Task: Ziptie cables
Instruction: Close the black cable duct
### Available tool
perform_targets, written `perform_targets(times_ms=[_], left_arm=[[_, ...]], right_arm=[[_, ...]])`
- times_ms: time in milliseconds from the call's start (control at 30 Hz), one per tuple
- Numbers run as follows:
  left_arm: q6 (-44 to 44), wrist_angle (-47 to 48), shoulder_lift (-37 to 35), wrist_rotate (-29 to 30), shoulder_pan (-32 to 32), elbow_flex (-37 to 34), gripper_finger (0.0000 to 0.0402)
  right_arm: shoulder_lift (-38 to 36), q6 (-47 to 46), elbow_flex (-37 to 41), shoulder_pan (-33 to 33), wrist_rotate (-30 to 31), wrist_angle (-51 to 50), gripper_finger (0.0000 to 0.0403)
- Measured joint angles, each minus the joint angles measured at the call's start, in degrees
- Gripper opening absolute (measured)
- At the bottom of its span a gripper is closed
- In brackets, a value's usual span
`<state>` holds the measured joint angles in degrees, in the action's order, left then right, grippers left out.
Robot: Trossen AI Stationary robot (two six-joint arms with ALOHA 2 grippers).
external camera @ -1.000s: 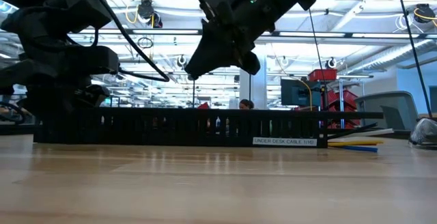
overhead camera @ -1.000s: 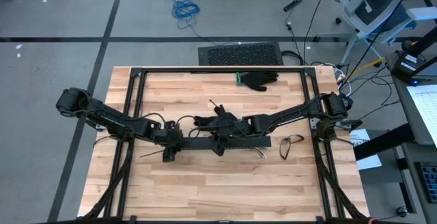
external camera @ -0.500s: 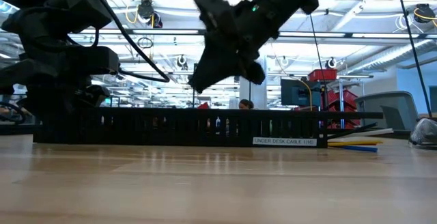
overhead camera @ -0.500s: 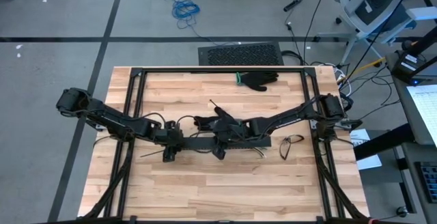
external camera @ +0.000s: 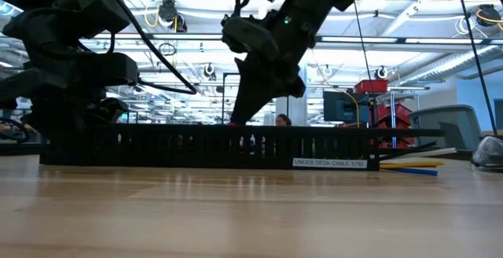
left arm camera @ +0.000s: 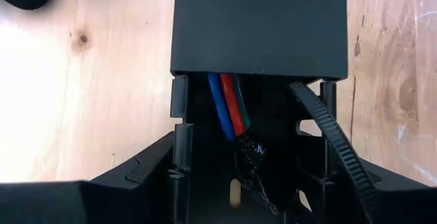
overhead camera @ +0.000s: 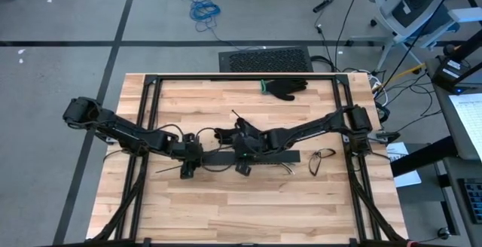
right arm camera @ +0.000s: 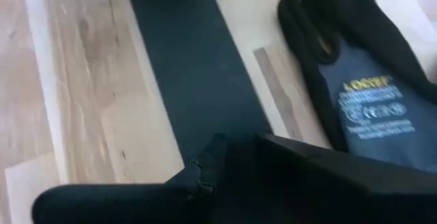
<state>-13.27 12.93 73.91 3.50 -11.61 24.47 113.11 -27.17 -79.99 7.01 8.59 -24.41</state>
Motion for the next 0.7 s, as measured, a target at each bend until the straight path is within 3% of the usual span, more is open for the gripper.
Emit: perform_targets(times_ms=[700], left_arm=[[0.1,0.0,0.0,0.2,0.0,0.0,0.0257]], right_arm=[[-2.1,-2.2,-1.8,2.6,-1.5,-8.5,0.0068]])
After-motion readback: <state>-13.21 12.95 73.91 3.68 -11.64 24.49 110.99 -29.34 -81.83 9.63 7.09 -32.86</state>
